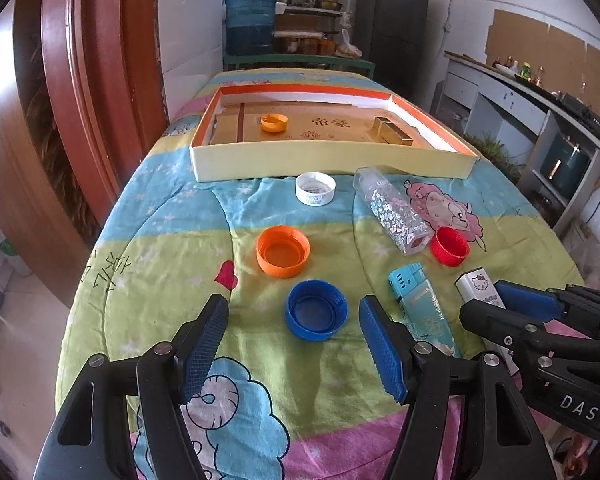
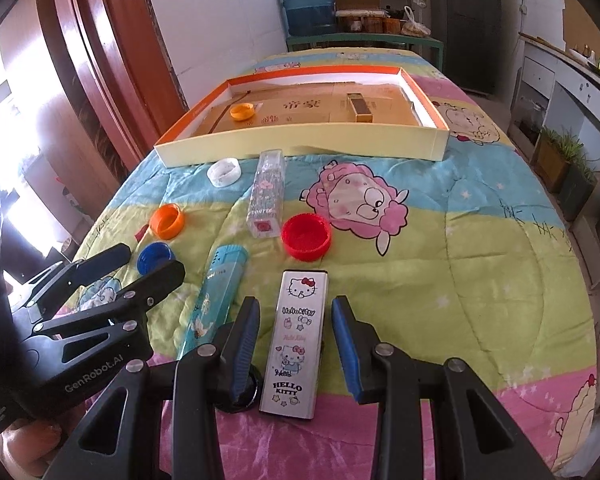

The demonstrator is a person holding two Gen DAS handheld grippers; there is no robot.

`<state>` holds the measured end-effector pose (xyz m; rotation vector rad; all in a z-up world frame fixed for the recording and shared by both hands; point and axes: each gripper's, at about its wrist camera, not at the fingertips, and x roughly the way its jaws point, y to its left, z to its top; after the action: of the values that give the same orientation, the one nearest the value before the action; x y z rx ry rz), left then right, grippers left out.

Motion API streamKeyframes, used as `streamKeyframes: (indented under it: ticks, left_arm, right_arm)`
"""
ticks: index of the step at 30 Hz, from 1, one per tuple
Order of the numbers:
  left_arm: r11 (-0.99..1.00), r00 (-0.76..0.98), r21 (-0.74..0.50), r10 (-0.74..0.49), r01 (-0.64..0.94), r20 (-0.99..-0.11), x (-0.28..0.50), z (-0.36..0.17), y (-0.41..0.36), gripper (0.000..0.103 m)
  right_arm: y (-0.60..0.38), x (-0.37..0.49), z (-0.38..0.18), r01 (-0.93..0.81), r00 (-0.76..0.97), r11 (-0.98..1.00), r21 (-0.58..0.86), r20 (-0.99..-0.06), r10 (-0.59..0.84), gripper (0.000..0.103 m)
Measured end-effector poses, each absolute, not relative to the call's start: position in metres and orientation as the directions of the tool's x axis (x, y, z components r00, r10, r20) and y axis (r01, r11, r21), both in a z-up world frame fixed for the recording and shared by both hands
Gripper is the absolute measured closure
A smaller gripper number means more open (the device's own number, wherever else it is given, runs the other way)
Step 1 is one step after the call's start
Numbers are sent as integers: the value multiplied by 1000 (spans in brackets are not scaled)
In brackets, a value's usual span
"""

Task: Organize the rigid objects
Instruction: 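Grasp the blue cap with the left tool while the right tool grasps the Hello Kitty box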

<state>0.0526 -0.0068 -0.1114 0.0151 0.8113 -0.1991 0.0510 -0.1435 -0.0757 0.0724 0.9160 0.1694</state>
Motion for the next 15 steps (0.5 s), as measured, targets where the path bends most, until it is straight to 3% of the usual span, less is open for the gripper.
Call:
streamKeyframes:
  ticks: [3,5,10,13,15]
  left_arm:
    - [982,680,-53,-164,181,-715,51,-112,-7,36]
    - [984,689,-35,-146,172,-710,49,-112,-8,48]
    - [984,696,-34,-147,173,-703,47,-112,-6,64]
    - [984,697,-54,-157,168,-699,48,-112,-1,71]
    - [984,696,-70,-167,166,-698,48,-112,1,71]
  right_arm:
    - [-142,51,-76,-117,598,986,121,-784,167,66]
    - [-140,50,-76,-122,600,987,103,-785,156,66]
    - [-134,47,-77,-139,609,989,56,-782,130,66]
    - [-135,45,-77,-141,617,989,50,-776,127,75]
    - [-137,44,-77,-146,619,987,64,-773,141,75]
